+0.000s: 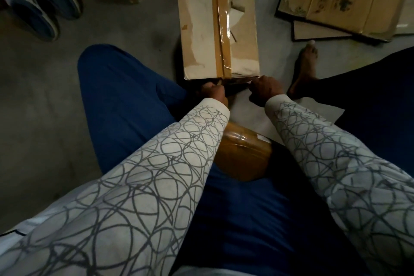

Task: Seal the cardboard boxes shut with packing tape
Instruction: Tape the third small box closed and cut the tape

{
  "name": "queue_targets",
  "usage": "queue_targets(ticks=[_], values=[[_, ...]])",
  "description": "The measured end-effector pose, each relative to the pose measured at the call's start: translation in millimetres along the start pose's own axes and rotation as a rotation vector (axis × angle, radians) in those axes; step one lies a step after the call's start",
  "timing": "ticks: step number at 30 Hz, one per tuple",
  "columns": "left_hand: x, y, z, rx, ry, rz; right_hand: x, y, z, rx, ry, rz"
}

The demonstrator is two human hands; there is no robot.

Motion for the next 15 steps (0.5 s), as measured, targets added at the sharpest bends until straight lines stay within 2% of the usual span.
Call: queue_targets(ticks=[3,4,10,15], values=[[-56.2,31.0,89.5,0.031,0.08,0.242,-0.2,-2.9,-1.1,-0.014,0.047,0.036],[-56.0,29.6,88.8,0.044,0.08,0.332,0.5,-2.3,-0.9,-0.025,0.07,0.055],[8.8,5.9,-6.6,-0.129,0.219,0.56,16.0,9.2,-1.1,-0.076,0.28,0.261],[42.4,-0.1,-57.1,-0.165,0.579,0.812,33.5,14.0,-1.9,0.001,0.464,0.517]])
Point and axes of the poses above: each hand's wrist, its own z-axis towards the middle knuckle, its own y-axis out of the palm, x = y × z, the point moved 4 cm from there along z, towards the middle knuckle, and after that the axes turned 2 degrees about -z, right-handed, at the moved point
